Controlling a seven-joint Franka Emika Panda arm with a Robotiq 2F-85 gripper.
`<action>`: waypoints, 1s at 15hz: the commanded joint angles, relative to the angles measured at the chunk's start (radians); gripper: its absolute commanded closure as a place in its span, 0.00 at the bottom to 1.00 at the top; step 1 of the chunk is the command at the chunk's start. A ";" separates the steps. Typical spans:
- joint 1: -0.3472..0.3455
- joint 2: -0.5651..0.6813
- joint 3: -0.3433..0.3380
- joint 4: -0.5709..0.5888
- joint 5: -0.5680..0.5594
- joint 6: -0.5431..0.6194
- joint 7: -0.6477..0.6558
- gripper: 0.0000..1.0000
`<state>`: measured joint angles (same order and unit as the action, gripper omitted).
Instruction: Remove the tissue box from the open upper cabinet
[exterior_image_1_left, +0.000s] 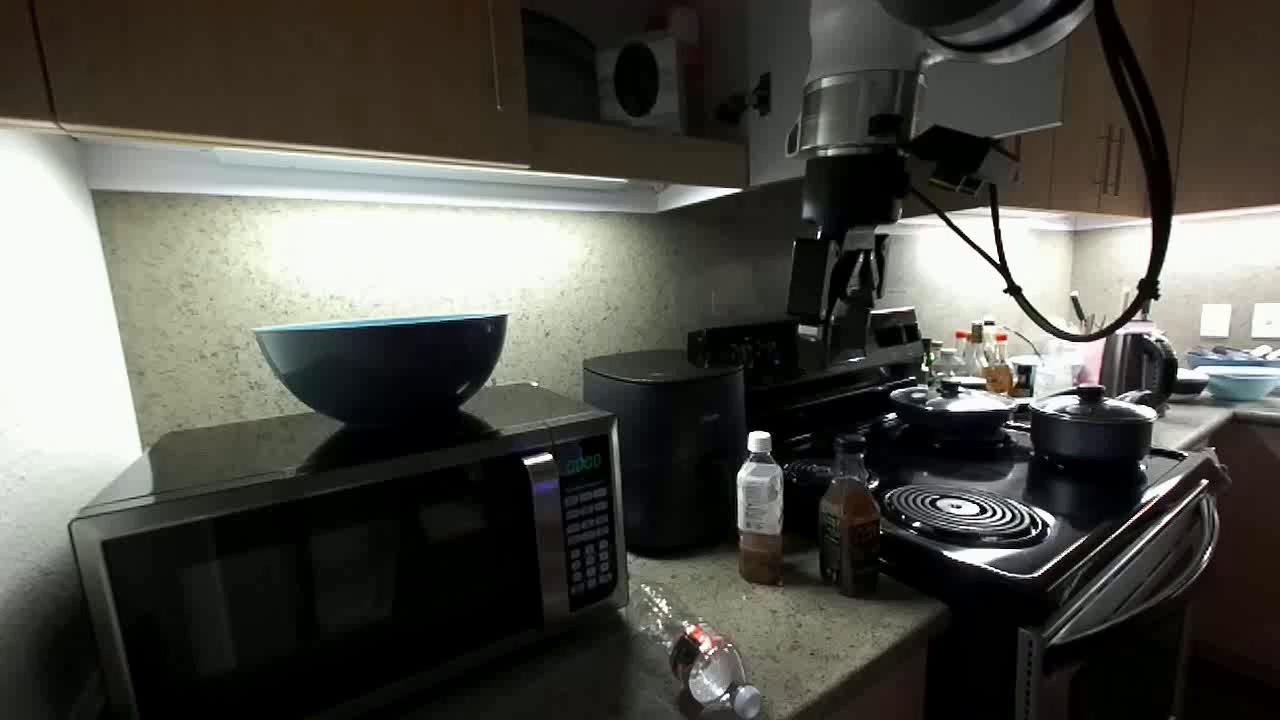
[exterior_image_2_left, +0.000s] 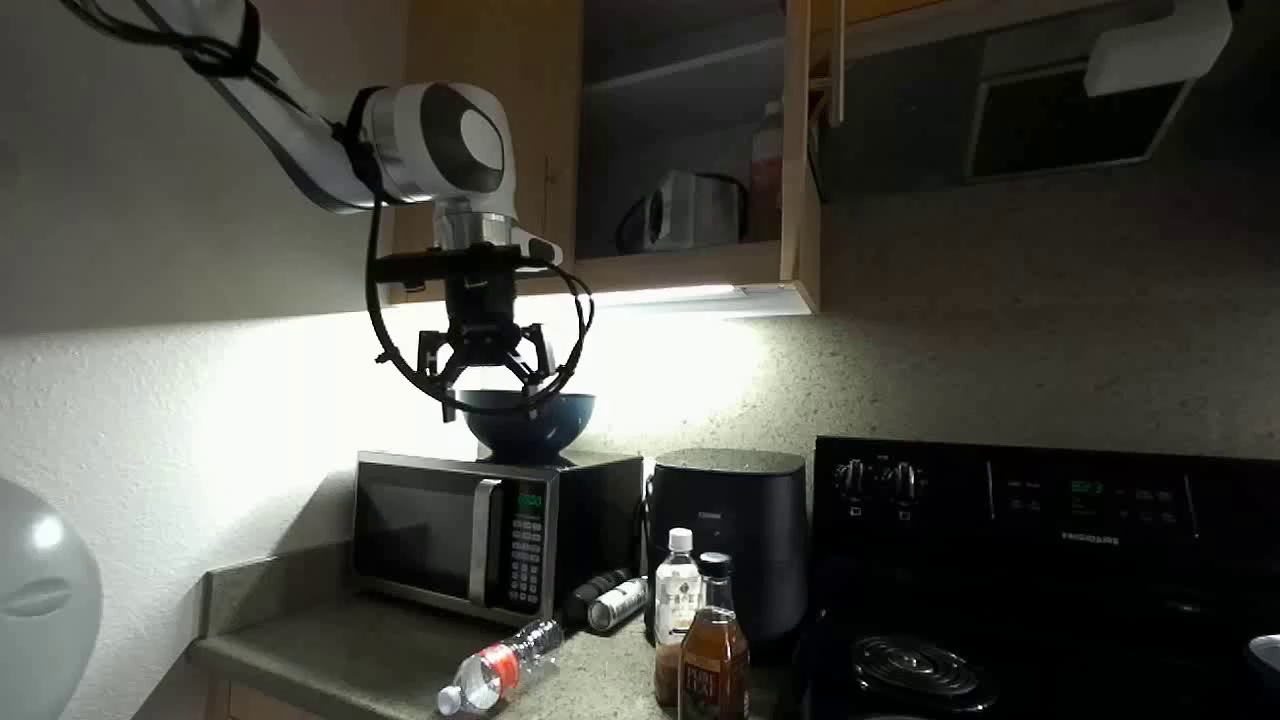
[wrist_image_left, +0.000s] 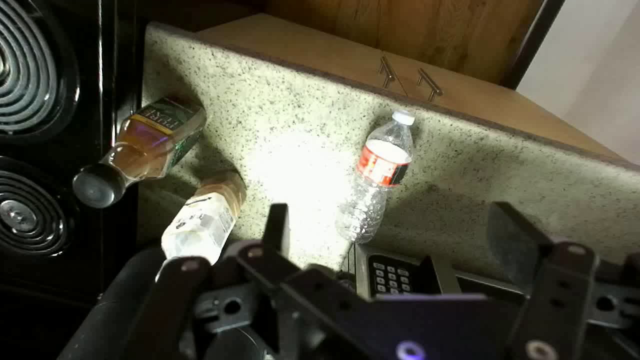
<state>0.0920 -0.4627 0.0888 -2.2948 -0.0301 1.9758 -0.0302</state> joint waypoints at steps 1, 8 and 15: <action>0.001 0.001 -0.001 0.002 -0.001 -0.002 0.001 0.00; -0.023 0.042 0.012 0.042 -0.064 -0.006 0.023 0.00; -0.100 0.154 0.005 0.311 -0.220 -0.021 0.147 0.00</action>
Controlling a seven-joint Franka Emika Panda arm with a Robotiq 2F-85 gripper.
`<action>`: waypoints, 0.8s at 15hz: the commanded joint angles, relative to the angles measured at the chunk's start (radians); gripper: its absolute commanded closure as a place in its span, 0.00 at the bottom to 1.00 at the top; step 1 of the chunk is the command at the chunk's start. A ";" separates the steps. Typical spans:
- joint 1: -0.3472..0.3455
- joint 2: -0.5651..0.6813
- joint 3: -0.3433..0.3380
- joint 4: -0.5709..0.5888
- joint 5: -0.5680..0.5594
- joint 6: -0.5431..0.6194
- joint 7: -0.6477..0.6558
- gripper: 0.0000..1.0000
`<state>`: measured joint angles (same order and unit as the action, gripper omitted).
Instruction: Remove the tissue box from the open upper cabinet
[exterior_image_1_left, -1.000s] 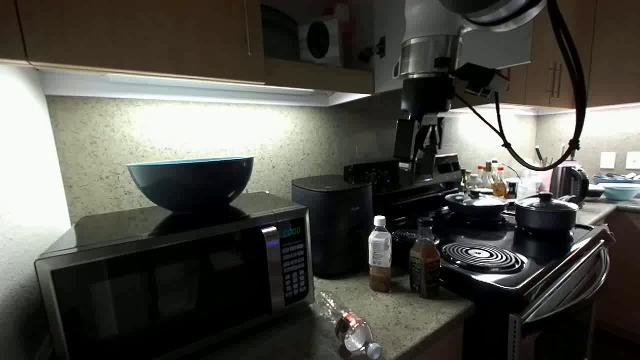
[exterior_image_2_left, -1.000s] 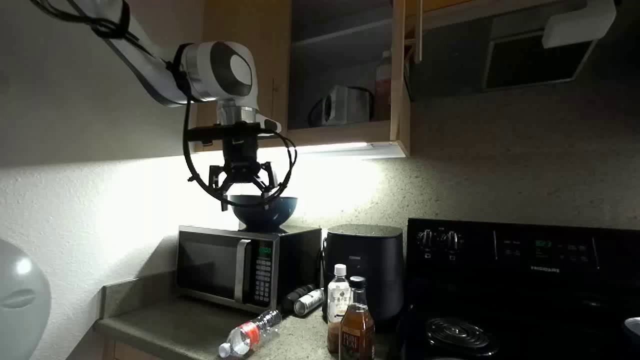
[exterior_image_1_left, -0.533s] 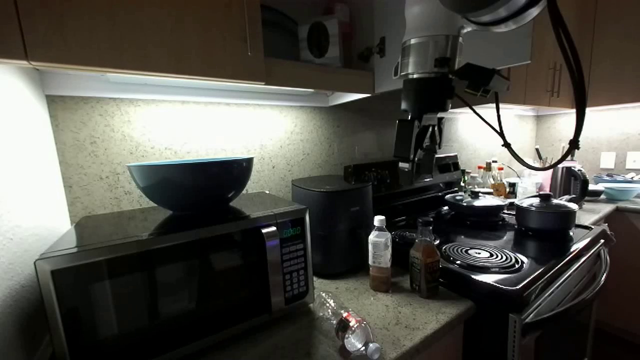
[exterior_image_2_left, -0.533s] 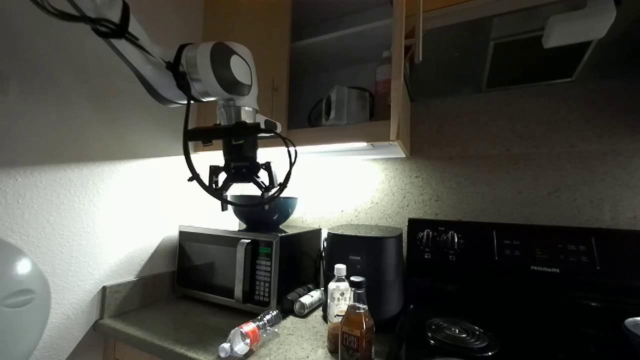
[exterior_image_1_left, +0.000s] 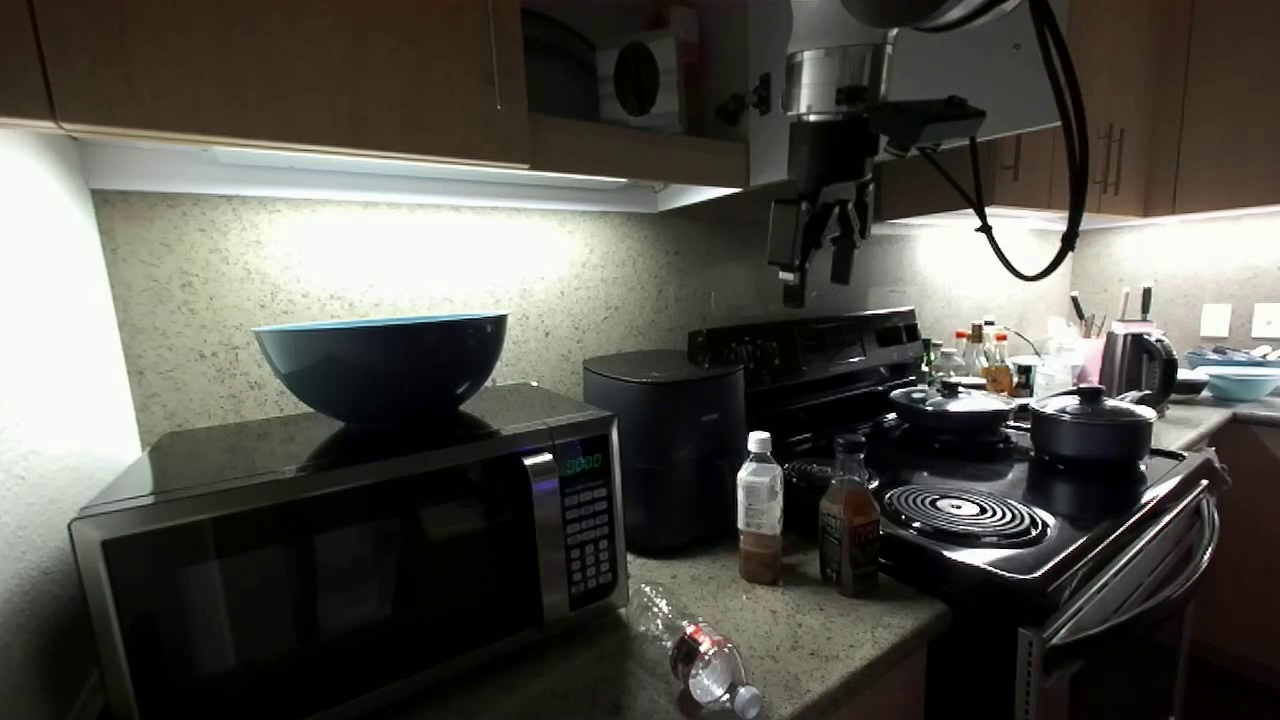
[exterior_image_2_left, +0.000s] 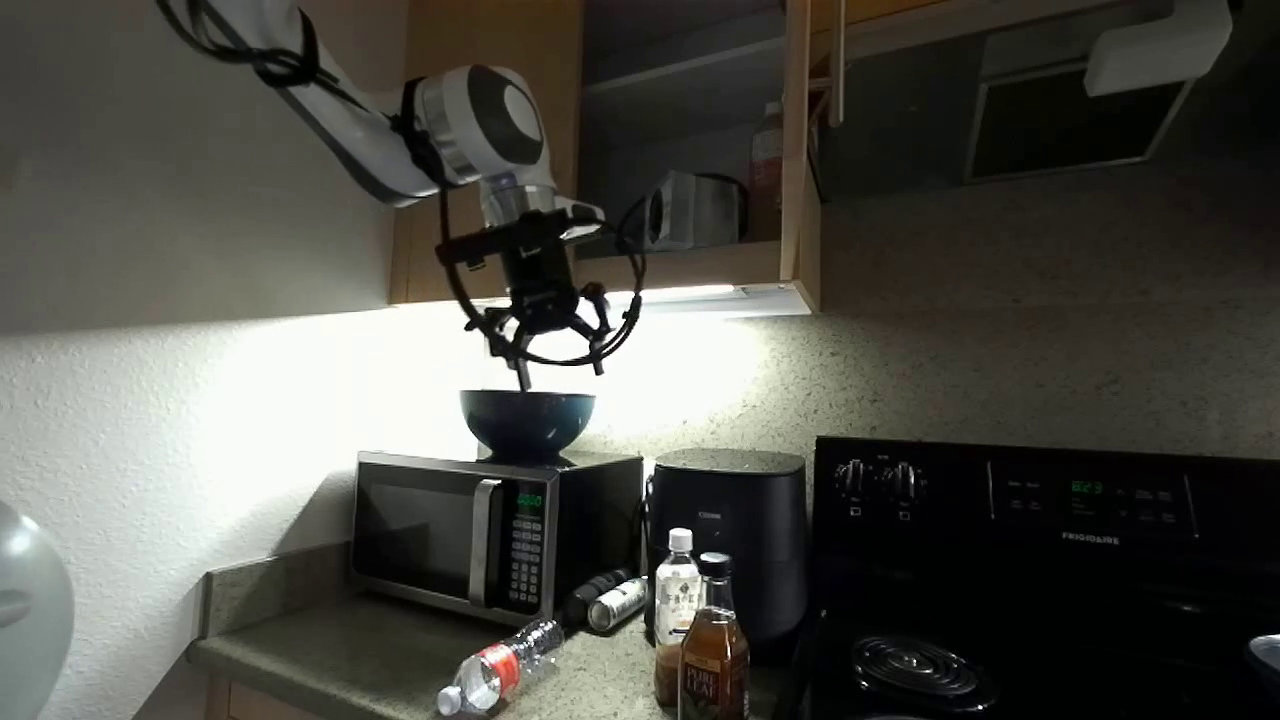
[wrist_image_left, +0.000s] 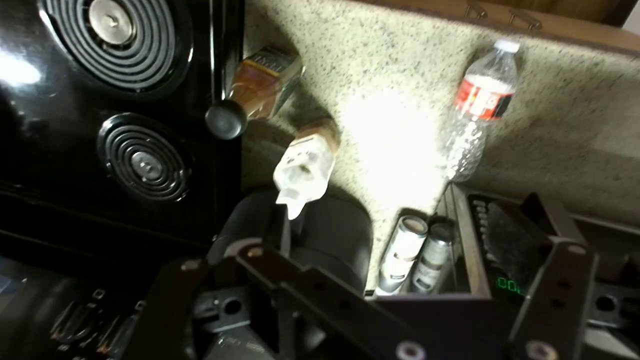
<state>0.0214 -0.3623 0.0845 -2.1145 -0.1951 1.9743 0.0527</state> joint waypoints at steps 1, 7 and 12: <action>-0.035 0.060 0.009 0.176 -0.066 -0.016 0.085 0.00; -0.030 0.051 0.001 0.266 -0.065 0.000 0.119 0.00; -0.030 0.057 0.001 0.271 -0.066 0.000 0.125 0.00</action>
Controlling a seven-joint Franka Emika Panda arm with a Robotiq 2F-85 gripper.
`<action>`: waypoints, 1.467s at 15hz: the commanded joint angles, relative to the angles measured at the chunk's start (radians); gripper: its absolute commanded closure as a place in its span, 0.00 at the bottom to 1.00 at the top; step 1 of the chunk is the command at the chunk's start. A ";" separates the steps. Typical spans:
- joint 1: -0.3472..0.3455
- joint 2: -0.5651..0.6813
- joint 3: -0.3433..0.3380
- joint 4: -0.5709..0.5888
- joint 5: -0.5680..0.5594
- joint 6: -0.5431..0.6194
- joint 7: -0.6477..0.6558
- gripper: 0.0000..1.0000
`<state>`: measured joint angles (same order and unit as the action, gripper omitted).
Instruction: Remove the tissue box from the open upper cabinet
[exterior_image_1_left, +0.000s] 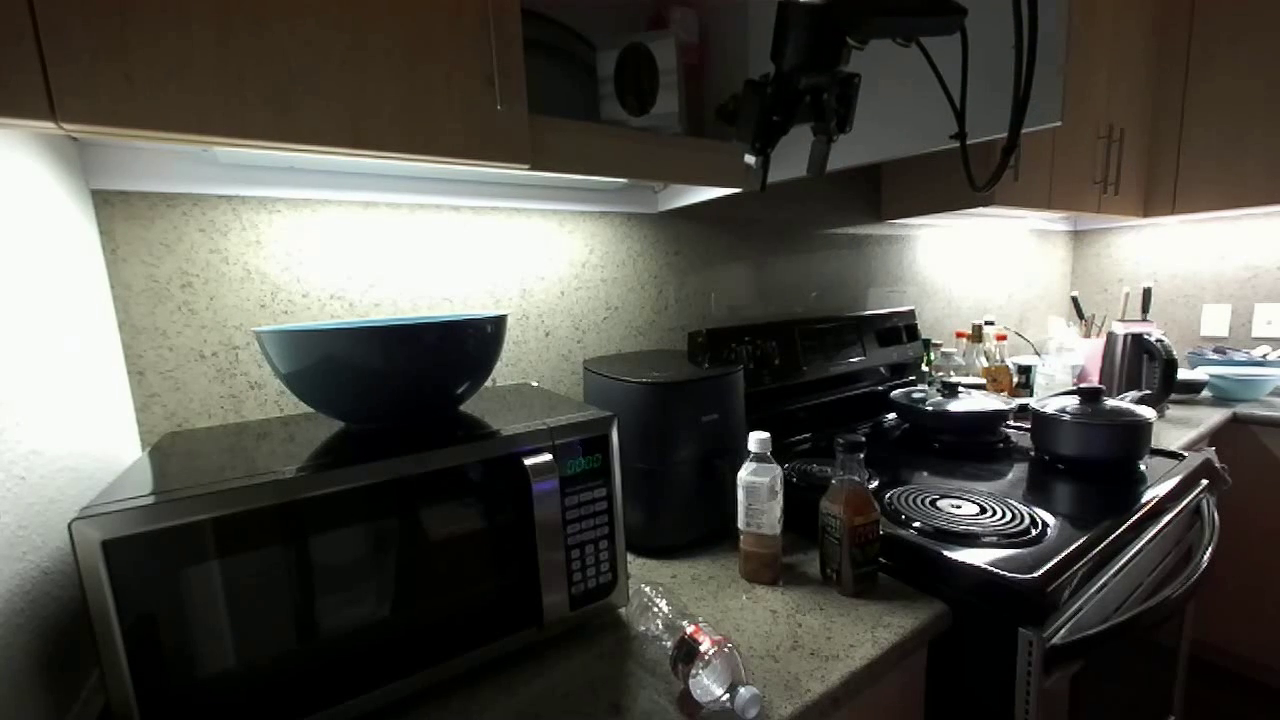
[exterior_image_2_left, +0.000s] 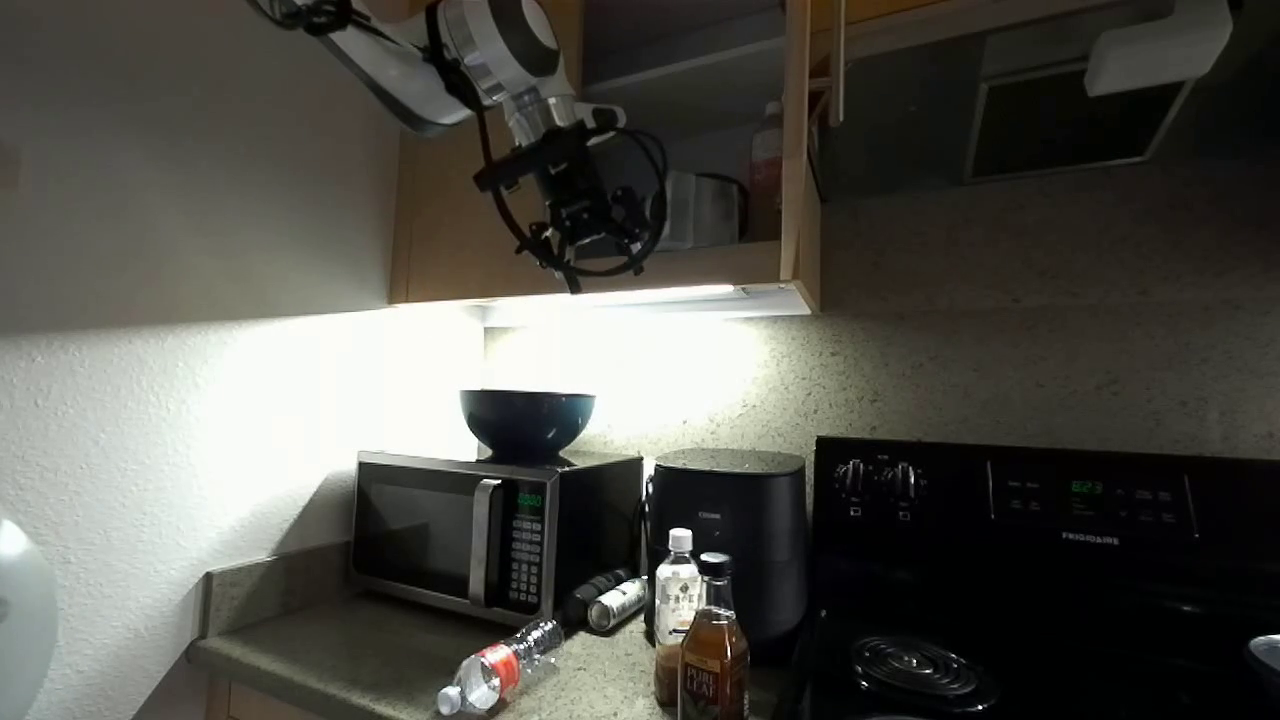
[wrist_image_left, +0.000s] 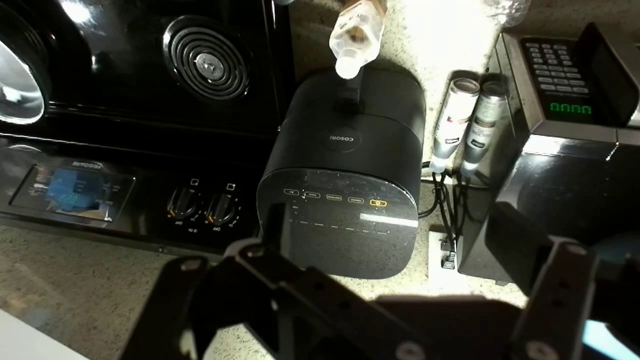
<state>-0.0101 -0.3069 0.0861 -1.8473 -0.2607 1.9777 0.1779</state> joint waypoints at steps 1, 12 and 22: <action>-0.008 0.020 0.009 0.031 -0.040 0.037 0.022 0.00; -0.021 0.170 -0.022 0.347 -0.067 0.199 0.069 0.00; -0.019 0.285 0.003 0.478 -0.111 0.271 0.141 0.00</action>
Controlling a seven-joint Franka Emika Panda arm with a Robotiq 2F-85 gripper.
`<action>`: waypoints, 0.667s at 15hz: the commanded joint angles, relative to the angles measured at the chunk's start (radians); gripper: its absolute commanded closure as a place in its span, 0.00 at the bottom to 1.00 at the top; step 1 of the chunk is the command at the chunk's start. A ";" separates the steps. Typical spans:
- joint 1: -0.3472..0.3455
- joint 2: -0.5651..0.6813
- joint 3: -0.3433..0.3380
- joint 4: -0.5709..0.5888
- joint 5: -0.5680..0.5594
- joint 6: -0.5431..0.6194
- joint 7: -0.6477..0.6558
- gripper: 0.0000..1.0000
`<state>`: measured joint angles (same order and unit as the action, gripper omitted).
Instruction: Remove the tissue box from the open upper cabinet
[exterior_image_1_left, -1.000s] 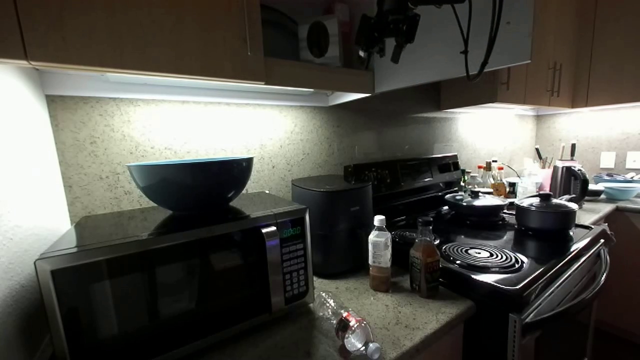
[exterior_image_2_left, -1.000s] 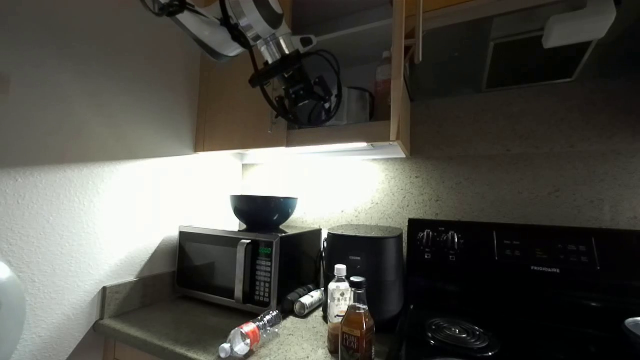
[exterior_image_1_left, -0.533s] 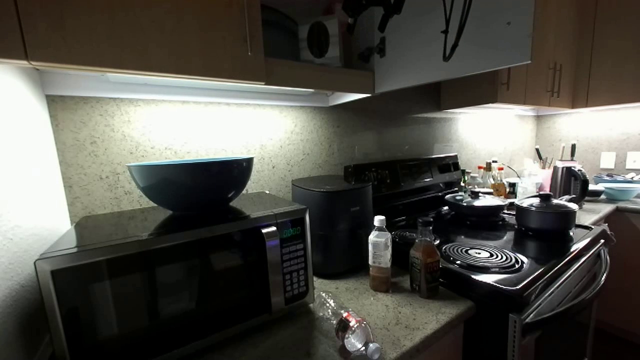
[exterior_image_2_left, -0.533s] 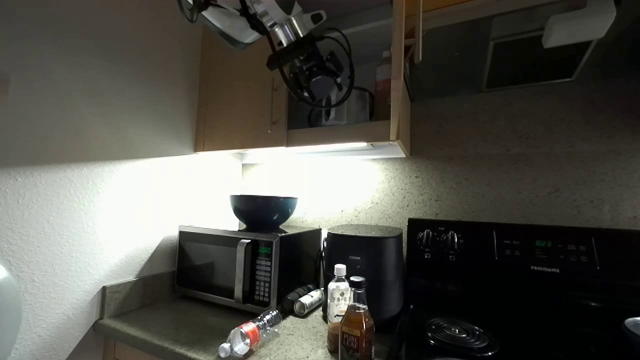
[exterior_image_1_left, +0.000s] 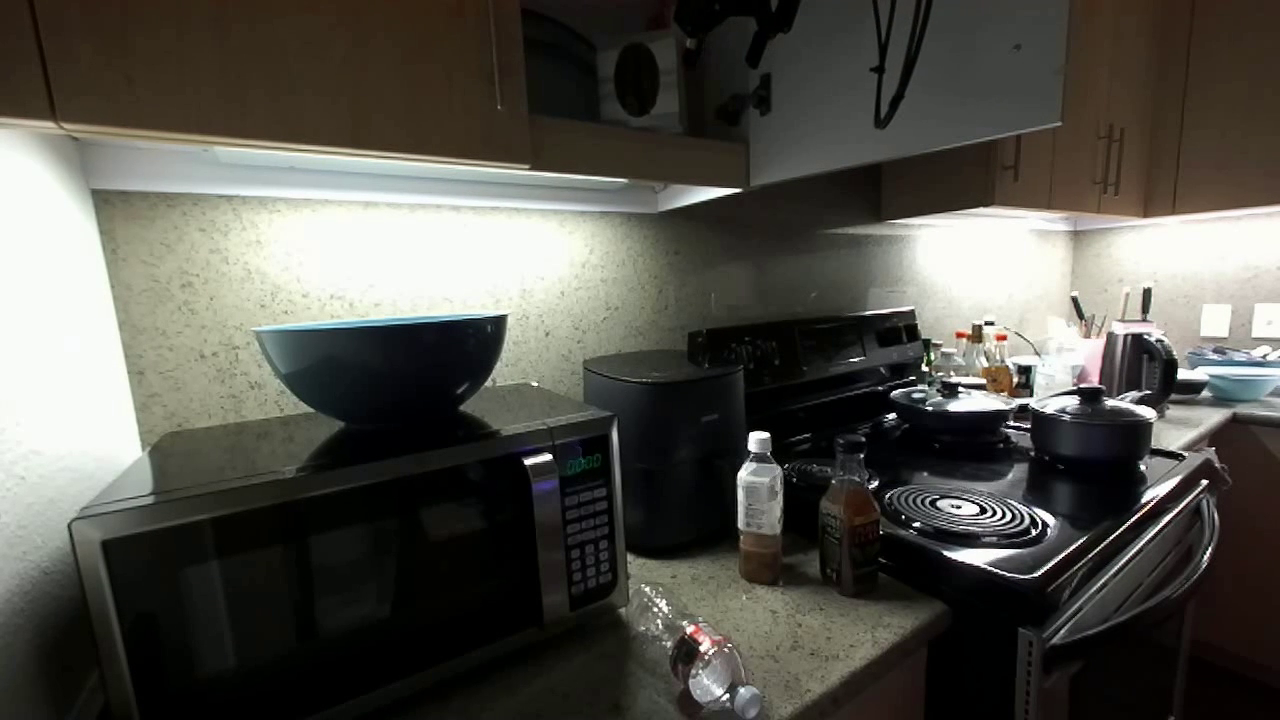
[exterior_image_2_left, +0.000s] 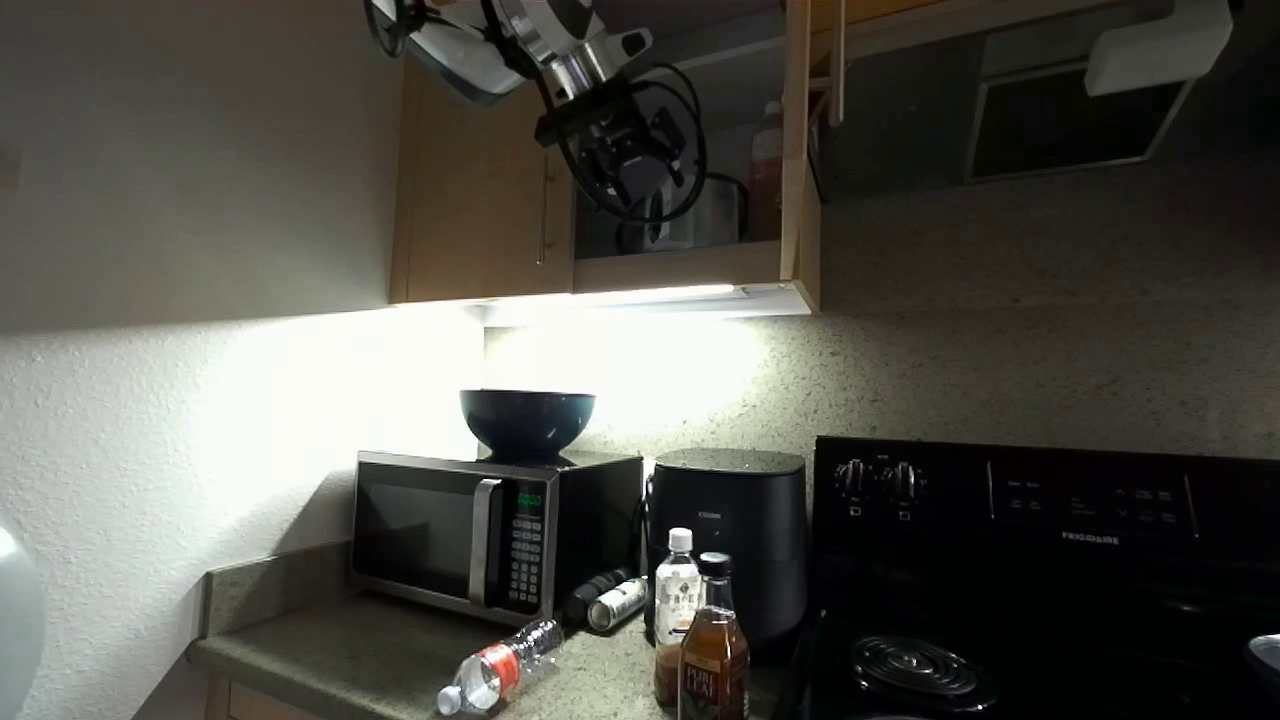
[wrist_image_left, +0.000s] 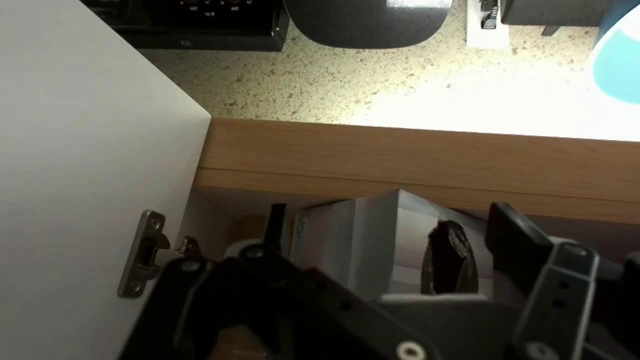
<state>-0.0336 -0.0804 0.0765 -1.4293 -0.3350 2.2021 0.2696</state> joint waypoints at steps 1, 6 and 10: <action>0.005 0.086 0.018 0.090 -0.048 0.064 0.080 0.00; 0.005 0.121 0.020 0.118 -0.125 0.085 0.146 0.00; 0.010 0.160 0.020 0.160 -0.158 0.088 0.179 0.00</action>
<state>-0.0238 0.0777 0.0965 -1.2679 -0.4923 2.2867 0.4479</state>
